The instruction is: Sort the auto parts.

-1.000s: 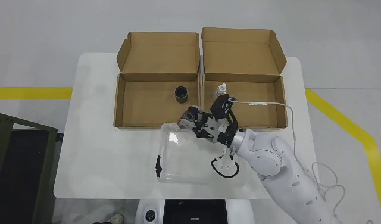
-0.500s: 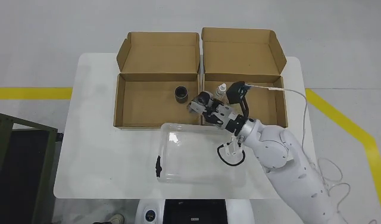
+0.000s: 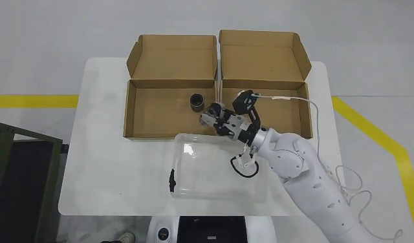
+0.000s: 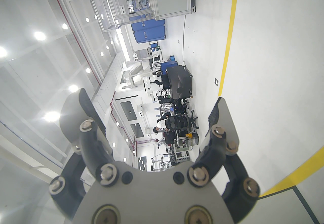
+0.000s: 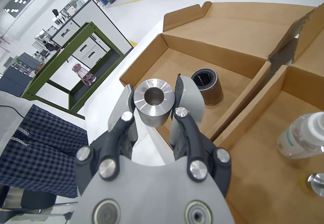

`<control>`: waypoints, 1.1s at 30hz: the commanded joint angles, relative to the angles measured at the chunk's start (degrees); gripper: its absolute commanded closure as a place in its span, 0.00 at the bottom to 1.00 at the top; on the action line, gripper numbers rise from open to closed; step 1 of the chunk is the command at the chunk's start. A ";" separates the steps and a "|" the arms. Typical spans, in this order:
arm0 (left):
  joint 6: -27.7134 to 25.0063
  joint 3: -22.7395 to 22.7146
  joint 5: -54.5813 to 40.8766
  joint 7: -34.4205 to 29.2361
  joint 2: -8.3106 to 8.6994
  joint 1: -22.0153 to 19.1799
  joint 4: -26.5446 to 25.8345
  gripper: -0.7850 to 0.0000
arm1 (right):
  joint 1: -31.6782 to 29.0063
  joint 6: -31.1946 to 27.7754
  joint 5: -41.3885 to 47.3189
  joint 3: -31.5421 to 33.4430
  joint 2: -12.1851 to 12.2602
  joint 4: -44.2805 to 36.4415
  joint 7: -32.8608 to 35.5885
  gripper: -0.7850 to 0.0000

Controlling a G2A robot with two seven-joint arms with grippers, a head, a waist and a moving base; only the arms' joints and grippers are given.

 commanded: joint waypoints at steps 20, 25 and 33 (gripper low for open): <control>0.00 0.00 0.00 0.00 0.00 0.00 0.00 0.00 | 10.44 -4.16 -15.55 -7.79 -2.00 10.24 1.47 1.00; 0.00 0.00 0.00 0.00 0.00 0.00 0.00 0.00 | 12.54 -5.15 -17.59 -9.55 -2.61 12.33 1.85 1.00; 0.00 0.00 0.00 0.00 0.00 0.00 0.00 0.00 | 15.32 -6.79 -21.17 -12.38 -3.60 15.28 2.39 1.00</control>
